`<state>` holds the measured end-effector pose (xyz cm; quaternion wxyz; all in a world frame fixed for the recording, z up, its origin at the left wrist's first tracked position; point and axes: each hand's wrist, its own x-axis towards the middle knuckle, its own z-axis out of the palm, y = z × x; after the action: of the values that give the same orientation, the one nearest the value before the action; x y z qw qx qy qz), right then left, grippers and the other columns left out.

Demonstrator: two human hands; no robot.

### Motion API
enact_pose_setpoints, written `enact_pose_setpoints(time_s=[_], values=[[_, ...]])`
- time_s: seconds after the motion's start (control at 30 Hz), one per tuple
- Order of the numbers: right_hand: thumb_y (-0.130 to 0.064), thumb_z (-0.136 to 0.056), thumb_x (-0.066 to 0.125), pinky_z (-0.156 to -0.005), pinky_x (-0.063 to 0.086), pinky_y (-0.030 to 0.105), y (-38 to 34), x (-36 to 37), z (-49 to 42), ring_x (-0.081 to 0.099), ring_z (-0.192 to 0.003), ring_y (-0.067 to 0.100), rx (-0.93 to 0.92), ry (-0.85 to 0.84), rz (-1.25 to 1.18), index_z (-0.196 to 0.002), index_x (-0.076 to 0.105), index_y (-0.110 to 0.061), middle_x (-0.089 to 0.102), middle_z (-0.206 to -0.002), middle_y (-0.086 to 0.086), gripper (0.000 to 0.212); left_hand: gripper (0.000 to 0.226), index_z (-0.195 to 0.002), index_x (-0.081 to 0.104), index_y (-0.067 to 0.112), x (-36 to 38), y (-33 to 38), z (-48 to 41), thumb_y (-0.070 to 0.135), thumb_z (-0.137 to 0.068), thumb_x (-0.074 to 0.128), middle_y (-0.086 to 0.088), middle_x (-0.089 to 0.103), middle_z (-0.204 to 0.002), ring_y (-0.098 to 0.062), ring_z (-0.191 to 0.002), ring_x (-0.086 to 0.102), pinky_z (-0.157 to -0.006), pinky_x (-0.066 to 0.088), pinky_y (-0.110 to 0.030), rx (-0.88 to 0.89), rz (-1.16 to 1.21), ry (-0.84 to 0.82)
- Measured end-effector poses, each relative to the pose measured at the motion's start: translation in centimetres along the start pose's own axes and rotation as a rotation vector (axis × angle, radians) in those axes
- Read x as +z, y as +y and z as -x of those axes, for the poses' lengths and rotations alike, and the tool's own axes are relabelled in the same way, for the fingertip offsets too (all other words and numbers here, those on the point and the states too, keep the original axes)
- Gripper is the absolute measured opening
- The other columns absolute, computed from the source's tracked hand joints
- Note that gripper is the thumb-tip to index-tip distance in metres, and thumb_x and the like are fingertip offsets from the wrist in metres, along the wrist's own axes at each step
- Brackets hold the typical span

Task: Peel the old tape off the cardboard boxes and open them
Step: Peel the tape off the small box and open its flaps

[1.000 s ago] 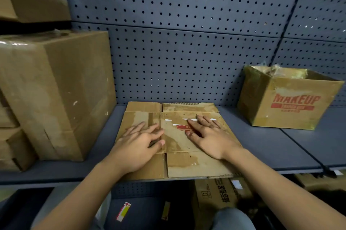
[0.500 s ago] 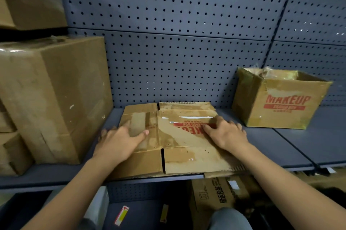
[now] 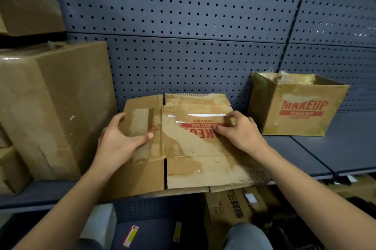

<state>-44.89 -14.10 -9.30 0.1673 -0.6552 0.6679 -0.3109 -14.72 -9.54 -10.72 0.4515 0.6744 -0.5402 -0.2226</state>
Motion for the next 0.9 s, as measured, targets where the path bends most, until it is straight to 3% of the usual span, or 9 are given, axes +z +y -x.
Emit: enact_pose_setpoints(time_s=[0.27, 0.43, 0.5, 0.6, 0.7, 0.8, 0.83, 0.9], values=[[-0.053, -0.079, 0.075, -0.086, 0.033, 0.029, -3.0, -5.2, 3.3, 0.042, -0.123, 0.022, -0.097, 0.154, -0.112, -0.13, 0.049, -0.034, 0.044, -0.117, 0.001, 0.06, 0.103, -0.144, 0.042, 0.034, -2.7, 3.4, 2.0, 0.057, -0.055, 0.087, -0.001, 0.048, -0.143, -0.021, -0.13, 0.046, -0.11, 0.039, -0.051, 0.138, 0.163, 0.081], [-0.062, -0.071, 0.077, -0.094, 0.046, 0.042, -2.7, -9.9, 6.2, 0.051, -0.116, 0.024, -0.129, 0.26, -0.123, -0.117, 0.047, -0.044, 0.054, -0.123, 0.0, 0.058, 0.093, -0.139, 0.051, 0.031, -3.3, 7.0, 4.1, 0.052, -0.056, 0.086, 0.002, 0.049, -0.142, -0.016, -0.131, 0.042, -0.107, 0.035, -0.038, 0.296, 0.214, 0.118], [-0.065, -0.066, 0.078, -0.089, 0.048, 0.041, -2.1, -12.0, 7.5, 0.056, -0.11, 0.024, -0.113, 0.306, -0.142, -0.112, 0.045, -0.047, 0.06, -0.119, 0.001, 0.059, 0.09, -0.137, 0.052, 0.034, -3.0, 8.7, 5.0, 0.053, -0.056, 0.086, 0.003, 0.049, -0.141, -0.016, -0.13, 0.042, -0.106, 0.035, -0.038, 0.345, 0.225, 0.107], [-0.069, -0.062, 0.075, -0.076, 0.044, 0.035, -0.1, -15.2, 9.9, 0.06, -0.104, 0.023, -0.071, 0.375, -0.14, -0.108, 0.042, -0.048, 0.069, -0.103, 0.003, 0.061, 0.081, -0.134, 0.055, 0.036, -1.3, 11.5, 6.2, 0.051, -0.06, 0.086, 0.005, 0.047, -0.14, -0.011, -0.128, 0.039, -0.108, 0.035, -0.04, 0.429, 0.218, 0.069], [-0.059, -0.072, 0.077, -0.078, 0.043, 0.035, 2.6, -18.2, 12.9, 0.059, -0.106, 0.02, -0.004, 0.416, -0.12, -0.111, 0.042, -0.041, 0.073, -0.076, -0.007, 0.055, 0.072, -0.128, 0.06, 0.036, 1.8, 14.1, 7.5, 0.051, -0.062, 0.085, 0.003, 0.047, -0.136, -0.014, -0.129, 0.041, -0.11, 0.035, -0.037, 0.52, 0.222, -0.009], [-0.058, -0.076, 0.076, -0.075, 0.042, 0.035, 6.3, -20.9, 15.9, 0.058, -0.105, 0.02, 0.11, 0.433, -0.073, -0.114, 0.039, -0.038, 0.072, -0.089, -0.005, 0.056, 0.066, -0.126, 0.062, 0.036, 6.2, 16.4, 9.0, 0.049, -0.065, 0.084, 0.003, 0.044, -0.136, -0.013, -0.129, 0.039, -0.11, 0.034, -0.034, 0.579, 0.224, -0.137], [-0.06, -0.075, 0.075, -0.073, 0.043, 0.034, 7.6, -21.7, 16.9, 0.061, -0.102, 0.021, 0.156, 0.442, -0.045, -0.114, 0.038, -0.039, 0.07, -0.099, 0.001, 0.058, 0.066, -0.126, 0.062, 0.036, 7.7, 17.1, 9.6, 0.049, -0.066, 0.084, 0.002, 0.043, -0.137, -0.013, -0.129, 0.038, -0.11, 0.033, -0.034, 0.596, 0.226, -0.176], [-0.06, -0.076, 0.074, -0.065, 0.044, 0.031, 10.1, -23.1, 19.0, 0.063, -0.09, 0.017, 0.237, 0.47, -0.013, -0.114, 0.038, -0.037, 0.066, -0.1, 0.002, 0.058, 0.066, -0.127, 0.062, 0.036, 10.8, 18.5, 10.9, 0.049, -0.067, 0.084, 0.002, 0.042, -0.139, -0.015, -0.131, 0.038, -0.112, 0.033, -0.037, 0.626, 0.23, -0.249]])
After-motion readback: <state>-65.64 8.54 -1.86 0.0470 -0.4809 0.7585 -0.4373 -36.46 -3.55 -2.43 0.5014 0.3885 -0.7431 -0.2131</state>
